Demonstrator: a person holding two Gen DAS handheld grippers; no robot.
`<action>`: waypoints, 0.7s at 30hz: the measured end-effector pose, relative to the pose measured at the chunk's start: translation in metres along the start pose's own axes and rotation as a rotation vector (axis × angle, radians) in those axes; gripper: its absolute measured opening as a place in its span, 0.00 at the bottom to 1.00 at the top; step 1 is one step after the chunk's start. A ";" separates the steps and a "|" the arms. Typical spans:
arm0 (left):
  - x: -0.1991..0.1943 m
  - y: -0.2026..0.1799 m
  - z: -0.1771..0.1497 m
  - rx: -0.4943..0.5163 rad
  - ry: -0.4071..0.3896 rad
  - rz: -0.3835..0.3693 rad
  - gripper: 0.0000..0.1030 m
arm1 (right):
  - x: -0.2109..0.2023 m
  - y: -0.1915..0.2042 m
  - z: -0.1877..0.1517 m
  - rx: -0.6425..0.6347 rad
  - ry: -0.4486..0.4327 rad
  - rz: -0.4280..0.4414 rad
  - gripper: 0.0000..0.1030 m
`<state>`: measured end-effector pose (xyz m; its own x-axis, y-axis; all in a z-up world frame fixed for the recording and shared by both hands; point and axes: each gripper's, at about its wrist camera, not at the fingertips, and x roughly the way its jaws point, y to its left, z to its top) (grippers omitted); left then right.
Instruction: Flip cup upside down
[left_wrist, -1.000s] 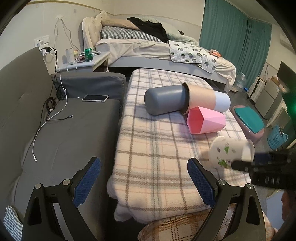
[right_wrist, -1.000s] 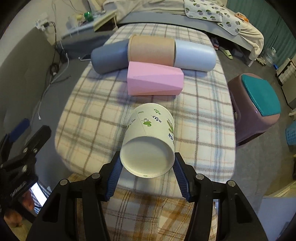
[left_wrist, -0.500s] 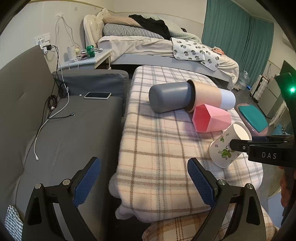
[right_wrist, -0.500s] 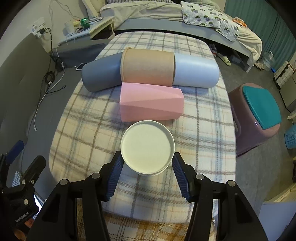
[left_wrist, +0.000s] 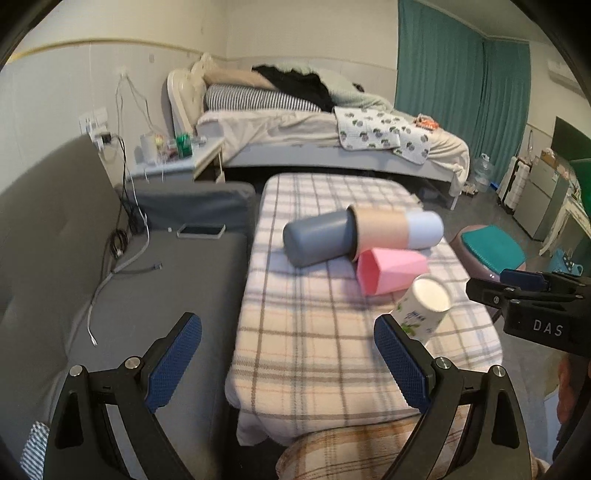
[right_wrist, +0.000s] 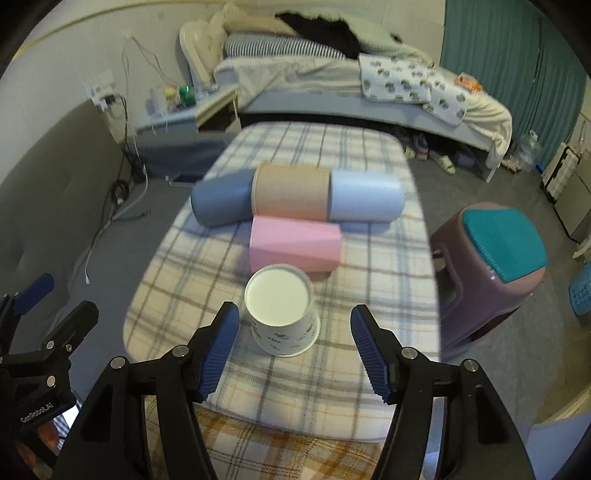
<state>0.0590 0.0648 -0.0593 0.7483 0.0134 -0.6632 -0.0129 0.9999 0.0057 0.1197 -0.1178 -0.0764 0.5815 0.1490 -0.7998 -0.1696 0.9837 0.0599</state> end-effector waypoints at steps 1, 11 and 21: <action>-0.006 -0.004 0.001 0.001 -0.012 0.006 0.94 | -0.008 -0.003 -0.001 0.004 -0.020 0.002 0.61; -0.047 -0.041 -0.005 0.000 -0.079 0.012 0.94 | -0.079 -0.019 -0.036 -0.037 -0.191 -0.062 0.66; -0.065 -0.056 -0.018 -0.010 -0.088 0.068 0.95 | -0.113 -0.032 -0.065 0.026 -0.260 -0.042 0.90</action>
<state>-0.0007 0.0080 -0.0296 0.8010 0.0818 -0.5930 -0.0717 0.9966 0.0406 0.0077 -0.1729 -0.0263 0.7730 0.1259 -0.6218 -0.1228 0.9913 0.0480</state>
